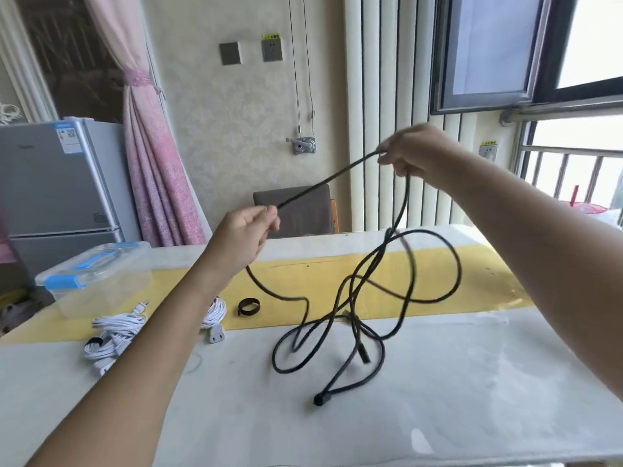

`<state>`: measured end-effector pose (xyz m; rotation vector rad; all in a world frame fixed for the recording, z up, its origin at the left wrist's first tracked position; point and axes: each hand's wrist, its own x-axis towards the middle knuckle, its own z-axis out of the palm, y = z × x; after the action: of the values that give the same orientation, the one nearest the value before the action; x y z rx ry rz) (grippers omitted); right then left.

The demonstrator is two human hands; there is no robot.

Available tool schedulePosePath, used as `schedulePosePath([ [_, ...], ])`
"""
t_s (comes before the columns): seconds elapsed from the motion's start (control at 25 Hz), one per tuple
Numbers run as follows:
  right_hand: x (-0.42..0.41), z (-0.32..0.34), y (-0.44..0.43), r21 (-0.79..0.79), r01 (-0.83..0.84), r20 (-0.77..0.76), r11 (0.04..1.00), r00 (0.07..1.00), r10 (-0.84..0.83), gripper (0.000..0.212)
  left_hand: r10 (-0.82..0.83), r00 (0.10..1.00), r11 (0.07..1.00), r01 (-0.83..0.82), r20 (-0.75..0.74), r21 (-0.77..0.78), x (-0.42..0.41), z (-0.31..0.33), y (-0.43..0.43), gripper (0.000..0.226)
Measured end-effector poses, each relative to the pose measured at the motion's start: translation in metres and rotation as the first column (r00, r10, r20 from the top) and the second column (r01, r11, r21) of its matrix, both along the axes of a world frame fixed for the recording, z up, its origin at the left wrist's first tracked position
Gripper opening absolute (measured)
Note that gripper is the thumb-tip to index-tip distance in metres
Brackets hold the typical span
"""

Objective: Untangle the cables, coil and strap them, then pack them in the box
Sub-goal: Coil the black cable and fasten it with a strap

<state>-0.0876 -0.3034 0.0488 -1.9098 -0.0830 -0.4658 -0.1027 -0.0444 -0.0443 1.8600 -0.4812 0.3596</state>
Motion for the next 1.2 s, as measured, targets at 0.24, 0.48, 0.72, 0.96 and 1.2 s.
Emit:
schedulePosePath([
  [0.24,0.024,-0.050,-0.068,0.273,0.229,-0.227,0.934,0.959,-0.169,0.022,0.613,0.790,0.784,-0.609,-0.009,-0.121,0.026,-0.042,0.091,0.036],
  [0.48,0.014,-0.043,-0.067,-0.166,0.030,-0.264,0.986,0.962,-0.074,0.032,0.604,0.751,0.791,-0.523,-0.266,0.318,0.016,-0.067,0.120,0.031],
  [0.72,0.016,-0.044,-0.021,-0.118,-0.331,-0.580,0.936,0.788,0.205,0.031,0.520,0.765,0.689,-0.113,-0.380,0.716,0.013,-0.048,0.074,0.023],
  [0.96,0.050,-0.096,-0.039,0.340,0.006,-0.517,0.940,0.837,0.181,0.029,0.085,0.894,0.986,-0.140,-0.440,-0.094,0.021,-0.037,0.036,0.031],
  [1.2,0.067,-0.117,-0.053,0.877,0.107,-0.240,0.467,0.942,0.235,0.054,0.241,0.965,0.941,-0.259,-0.103,-0.220,0.093,-0.028,-0.009,0.030],
])
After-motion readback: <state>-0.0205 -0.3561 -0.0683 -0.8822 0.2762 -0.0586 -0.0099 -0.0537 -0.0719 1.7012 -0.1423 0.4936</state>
